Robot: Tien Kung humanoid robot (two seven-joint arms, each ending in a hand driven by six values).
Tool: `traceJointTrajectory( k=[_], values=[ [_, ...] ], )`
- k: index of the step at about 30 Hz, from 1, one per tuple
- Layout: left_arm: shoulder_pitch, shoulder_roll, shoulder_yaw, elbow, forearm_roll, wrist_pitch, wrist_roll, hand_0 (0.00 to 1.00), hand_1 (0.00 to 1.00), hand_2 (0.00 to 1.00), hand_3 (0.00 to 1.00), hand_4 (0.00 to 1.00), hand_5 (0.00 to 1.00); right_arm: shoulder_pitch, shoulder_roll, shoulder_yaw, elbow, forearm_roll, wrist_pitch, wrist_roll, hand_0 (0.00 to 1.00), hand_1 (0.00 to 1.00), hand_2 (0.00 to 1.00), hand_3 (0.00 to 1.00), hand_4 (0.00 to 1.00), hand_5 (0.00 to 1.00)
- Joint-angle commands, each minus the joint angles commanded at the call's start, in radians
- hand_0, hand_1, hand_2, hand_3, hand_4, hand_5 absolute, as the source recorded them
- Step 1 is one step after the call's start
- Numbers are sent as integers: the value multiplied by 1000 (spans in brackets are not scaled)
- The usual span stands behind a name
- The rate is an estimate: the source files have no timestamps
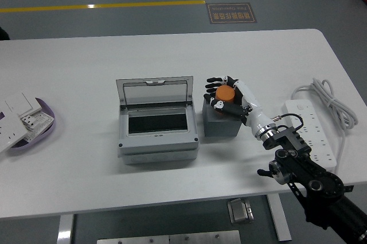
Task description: Pick up the cylinder from the cube,place it in the box,flap close box
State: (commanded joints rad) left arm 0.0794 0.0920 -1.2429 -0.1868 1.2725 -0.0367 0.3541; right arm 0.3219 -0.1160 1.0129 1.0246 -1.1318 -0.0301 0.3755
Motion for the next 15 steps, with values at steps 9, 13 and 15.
traceJointTrajectory(
  k=[9,13,15],
  values=[
    [-1,0,1,0,0,0,-1,612,619,584,635,690,195,1,-2,-20,2,47,8,2,663,637,629,656,786,106],
    [-2,0,2,0,0,-1,0,612,619,585,635,698,201,1,-3,-21,3,55,7,2,648,624,627,651,787,113],
    [-2,0,-1,-1,2,0,0,612,619,585,635,698,201,1,-3,-21,3,56,7,2,648,624,627,651,787,113]
  ],
)
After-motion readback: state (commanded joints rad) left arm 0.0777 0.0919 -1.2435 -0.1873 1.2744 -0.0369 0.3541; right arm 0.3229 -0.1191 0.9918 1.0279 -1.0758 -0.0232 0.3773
